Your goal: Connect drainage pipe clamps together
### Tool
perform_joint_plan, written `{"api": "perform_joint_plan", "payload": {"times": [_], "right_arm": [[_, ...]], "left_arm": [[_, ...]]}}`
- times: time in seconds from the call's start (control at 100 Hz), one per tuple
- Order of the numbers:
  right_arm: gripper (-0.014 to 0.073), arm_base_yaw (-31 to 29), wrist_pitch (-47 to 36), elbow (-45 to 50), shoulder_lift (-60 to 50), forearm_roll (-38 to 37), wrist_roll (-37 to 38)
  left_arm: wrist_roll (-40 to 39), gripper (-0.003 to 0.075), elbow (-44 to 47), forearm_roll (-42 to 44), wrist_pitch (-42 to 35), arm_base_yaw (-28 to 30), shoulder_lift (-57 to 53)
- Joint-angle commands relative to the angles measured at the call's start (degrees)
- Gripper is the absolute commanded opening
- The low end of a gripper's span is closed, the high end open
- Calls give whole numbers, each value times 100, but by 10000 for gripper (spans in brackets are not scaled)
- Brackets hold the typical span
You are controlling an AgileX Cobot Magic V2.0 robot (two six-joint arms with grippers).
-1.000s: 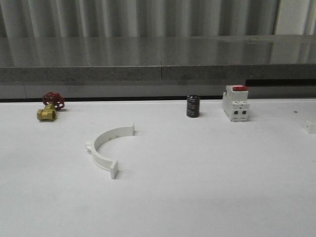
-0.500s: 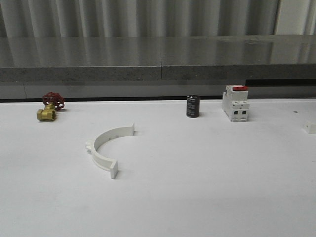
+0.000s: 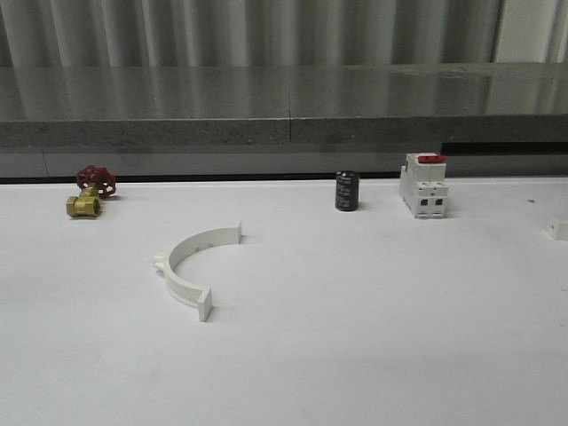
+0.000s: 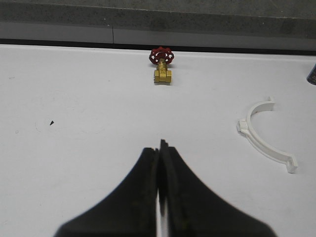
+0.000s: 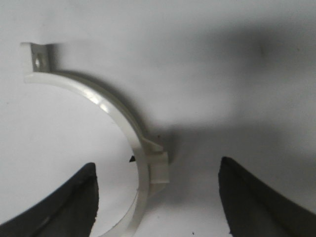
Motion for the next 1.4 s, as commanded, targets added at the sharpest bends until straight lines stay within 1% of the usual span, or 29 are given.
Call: {"api": "perform_joint_plan", "payload": {"times": [0.0,0.62,0.67,0.74,0.93,1.0,1.05,1.12,1.21,1.39], "right_arm": [[520,-34,-204,-183,-159,54,-63],[514,-34,-206,-183,146,65,-110],[488,-34,-195,-183,158,65,-111],[428,-34,-176,-183,158,65,-111],[190,-34,-108,-183,158,65,-111],[119,-34,-4,-183,158,79,-105],[83,-34,72,-183,158,90,-105],[53,-34,110,-183,158,90,-105],[38,-34,183,-183,158,95,-105],[37,-34,211,-183,158,95,-105]], "left_arm": [[-19,-20,-156,33,-395,28,44],[-19,-20,-156,33,-395,28,44],[-19,-20,-156,33,-395,28,44],[-19,-21,-156,33,-395,28,44],[-19,-20,-156,33,-395,28,44],[-19,-20,-156,33,-395,28,44],[-19,-21,-156,33,-395,28,44],[-19,-20,-156,33,-395,28,44],[-19,-21,-156,33,-395,28,44],[-19,-20,-156,33,-395,28,44]]}}
